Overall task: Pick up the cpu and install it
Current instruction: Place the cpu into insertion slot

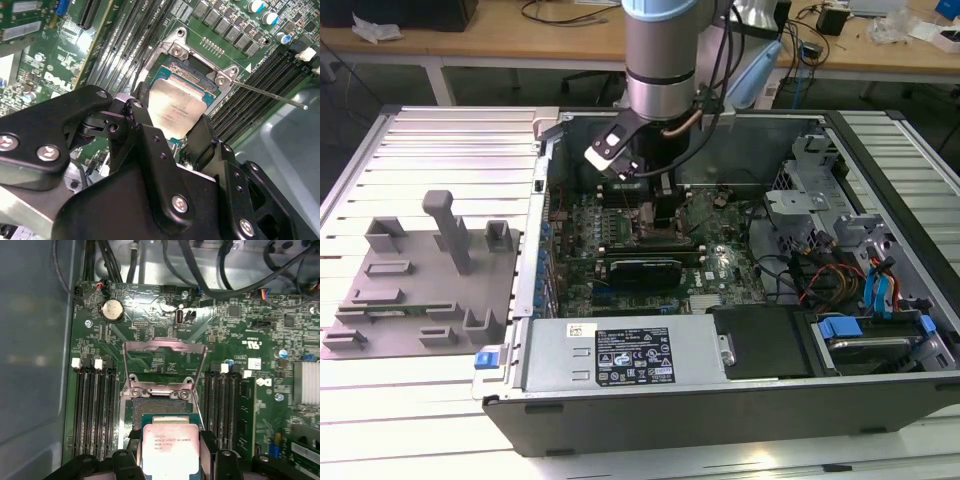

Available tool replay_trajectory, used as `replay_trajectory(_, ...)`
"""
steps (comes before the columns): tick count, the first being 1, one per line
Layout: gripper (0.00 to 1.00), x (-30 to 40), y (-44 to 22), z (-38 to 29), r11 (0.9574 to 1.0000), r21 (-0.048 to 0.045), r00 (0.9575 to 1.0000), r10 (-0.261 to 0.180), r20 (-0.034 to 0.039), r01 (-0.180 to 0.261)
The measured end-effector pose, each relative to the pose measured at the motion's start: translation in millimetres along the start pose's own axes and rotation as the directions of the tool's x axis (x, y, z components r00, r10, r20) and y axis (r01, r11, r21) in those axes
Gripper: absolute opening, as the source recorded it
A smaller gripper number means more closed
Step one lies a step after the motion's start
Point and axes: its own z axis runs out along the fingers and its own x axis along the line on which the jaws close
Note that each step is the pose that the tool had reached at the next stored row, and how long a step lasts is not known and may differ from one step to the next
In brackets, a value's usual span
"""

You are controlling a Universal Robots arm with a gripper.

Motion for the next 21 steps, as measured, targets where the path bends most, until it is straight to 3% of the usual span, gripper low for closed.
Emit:
replay_trajectory(7,0.55,5.5,-1.2,18.7,1.0,0.0,1.0,0.0,-0.0002,0.0)
replay_trajectory(12,0.55,6.5,-1.5,24.1,1.0,0.0002,1.0,0.007,-0.0007,-0.007)
replay_trajectory(15,0.55,6.6,-1.0,26.3,0.9994,0.0011,0.9994,0.036,0.0013,-0.036)
replay_trajectory(21,0.55,11.2,-1.2,30.7,0.9993,0.0012,0.9993,0.036,0.0014,-0.036)
